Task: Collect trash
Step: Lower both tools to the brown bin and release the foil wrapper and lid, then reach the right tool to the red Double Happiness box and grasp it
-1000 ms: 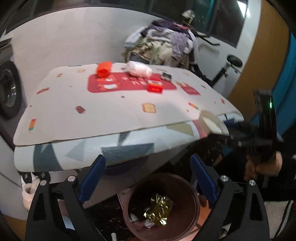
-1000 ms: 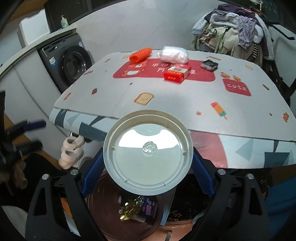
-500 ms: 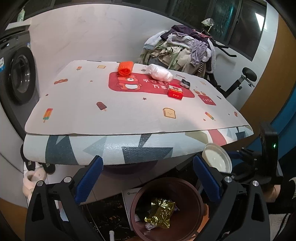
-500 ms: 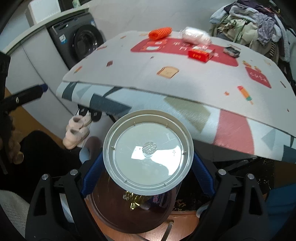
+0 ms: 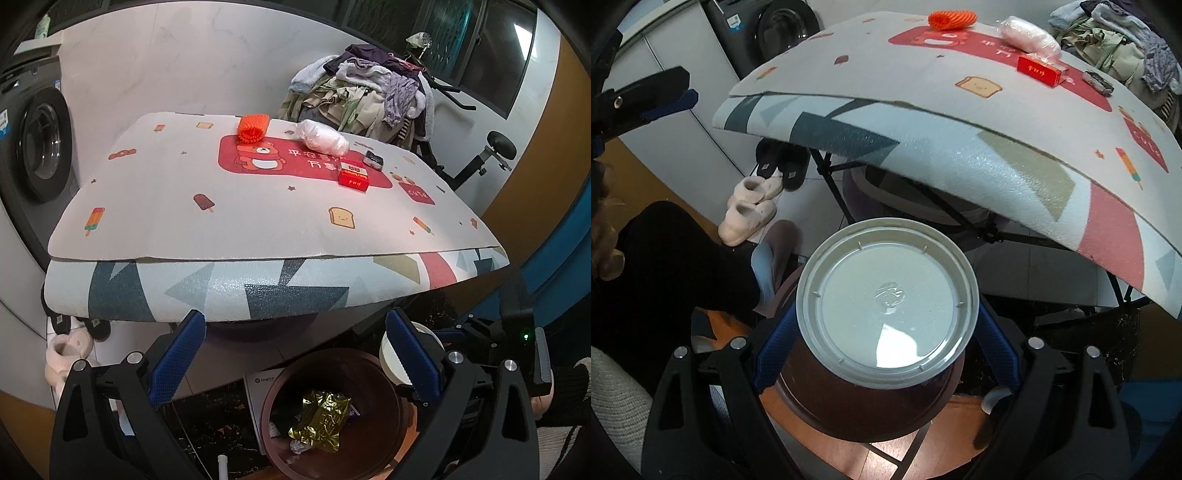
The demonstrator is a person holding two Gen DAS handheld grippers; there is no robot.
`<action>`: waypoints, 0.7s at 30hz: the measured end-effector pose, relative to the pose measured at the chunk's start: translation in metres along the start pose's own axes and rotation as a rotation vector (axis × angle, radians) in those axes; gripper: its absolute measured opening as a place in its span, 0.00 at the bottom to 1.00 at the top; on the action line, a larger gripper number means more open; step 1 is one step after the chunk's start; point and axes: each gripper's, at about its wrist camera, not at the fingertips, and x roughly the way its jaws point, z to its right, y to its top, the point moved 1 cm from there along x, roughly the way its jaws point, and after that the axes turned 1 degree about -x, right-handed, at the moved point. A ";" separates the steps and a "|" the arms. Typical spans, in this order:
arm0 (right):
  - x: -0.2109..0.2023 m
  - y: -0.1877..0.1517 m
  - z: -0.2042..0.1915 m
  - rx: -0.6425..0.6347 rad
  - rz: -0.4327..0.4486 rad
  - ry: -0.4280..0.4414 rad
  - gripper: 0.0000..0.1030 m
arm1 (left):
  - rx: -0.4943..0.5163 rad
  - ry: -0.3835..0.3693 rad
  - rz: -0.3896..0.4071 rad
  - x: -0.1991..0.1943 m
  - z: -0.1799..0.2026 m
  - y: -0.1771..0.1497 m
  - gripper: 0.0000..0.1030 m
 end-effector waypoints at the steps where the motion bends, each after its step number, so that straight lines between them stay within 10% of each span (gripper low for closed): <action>1: 0.000 0.000 0.000 0.000 -0.002 0.000 0.86 | -0.001 0.000 -0.001 0.000 0.000 0.000 0.93; 21: 0.003 0.000 0.000 -0.001 -0.010 -0.028 0.92 | -0.013 -0.001 -0.025 0.009 -0.003 -0.006 0.93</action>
